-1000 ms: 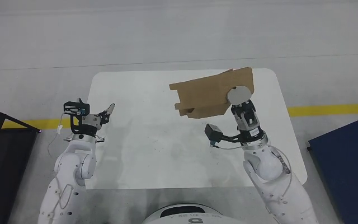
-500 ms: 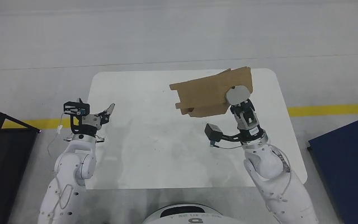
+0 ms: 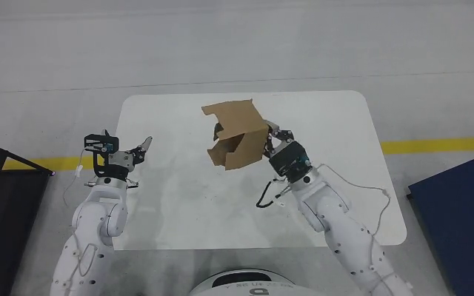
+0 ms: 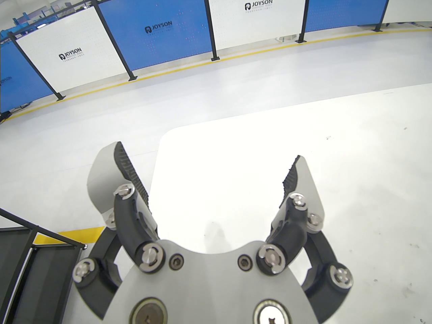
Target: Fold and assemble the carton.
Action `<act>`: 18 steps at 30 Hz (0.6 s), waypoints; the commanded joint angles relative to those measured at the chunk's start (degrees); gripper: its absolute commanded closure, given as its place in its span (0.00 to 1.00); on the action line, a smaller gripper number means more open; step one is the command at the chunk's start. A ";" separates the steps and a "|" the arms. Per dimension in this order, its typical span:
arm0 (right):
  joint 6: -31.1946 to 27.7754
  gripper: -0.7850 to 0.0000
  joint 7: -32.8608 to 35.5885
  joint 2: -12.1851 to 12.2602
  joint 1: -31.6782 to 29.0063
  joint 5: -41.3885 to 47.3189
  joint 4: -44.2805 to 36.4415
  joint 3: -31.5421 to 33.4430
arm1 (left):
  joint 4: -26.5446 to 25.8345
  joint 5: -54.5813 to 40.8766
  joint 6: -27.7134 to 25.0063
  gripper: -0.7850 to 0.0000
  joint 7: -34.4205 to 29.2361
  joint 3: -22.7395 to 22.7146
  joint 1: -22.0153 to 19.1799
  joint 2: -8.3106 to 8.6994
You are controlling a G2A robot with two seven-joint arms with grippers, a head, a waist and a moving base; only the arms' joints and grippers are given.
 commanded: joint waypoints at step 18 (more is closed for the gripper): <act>-16.97 1.00 6.81 -2.71 5.23 57.03 5.53 -4.14 | 0.00 0.00 0.00 0.00 0.00 0.00 0.00 0.00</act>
